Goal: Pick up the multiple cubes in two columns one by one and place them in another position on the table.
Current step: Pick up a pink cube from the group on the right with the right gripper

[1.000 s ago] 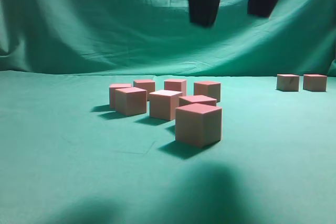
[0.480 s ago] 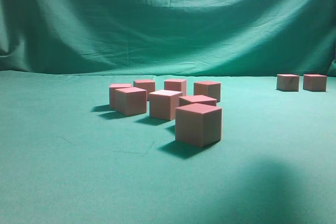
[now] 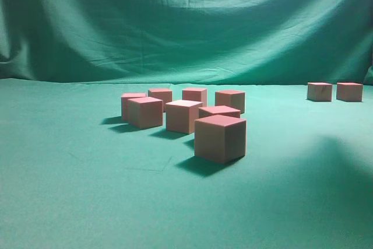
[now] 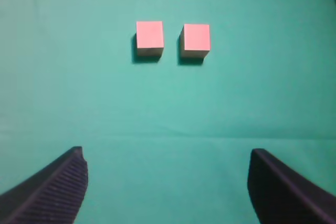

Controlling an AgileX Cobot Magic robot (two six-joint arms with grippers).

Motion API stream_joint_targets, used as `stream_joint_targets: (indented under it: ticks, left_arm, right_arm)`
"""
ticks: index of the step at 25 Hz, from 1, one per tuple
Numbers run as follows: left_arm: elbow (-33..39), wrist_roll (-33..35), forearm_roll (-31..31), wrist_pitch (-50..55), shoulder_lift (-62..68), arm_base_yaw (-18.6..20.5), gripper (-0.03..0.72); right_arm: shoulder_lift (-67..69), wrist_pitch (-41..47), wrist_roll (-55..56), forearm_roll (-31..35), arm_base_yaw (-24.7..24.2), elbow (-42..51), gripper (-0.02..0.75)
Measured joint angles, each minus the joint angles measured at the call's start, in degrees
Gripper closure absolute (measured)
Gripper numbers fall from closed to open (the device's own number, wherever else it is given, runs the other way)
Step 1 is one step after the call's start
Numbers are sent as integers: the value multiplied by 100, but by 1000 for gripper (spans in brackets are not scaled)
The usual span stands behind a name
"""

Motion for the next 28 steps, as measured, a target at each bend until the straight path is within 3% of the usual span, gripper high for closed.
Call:
stream_joint_targets:
  ticks: [17,28]
  left_arm:
    - [0,0,0,0,0,0,688]
    - [0,0,0,0,0,0,688]
  right_arm:
    - [3495,935,-735,172,-100,-3468,170]
    - [4267,939,-998,814,-486,-4070,170]
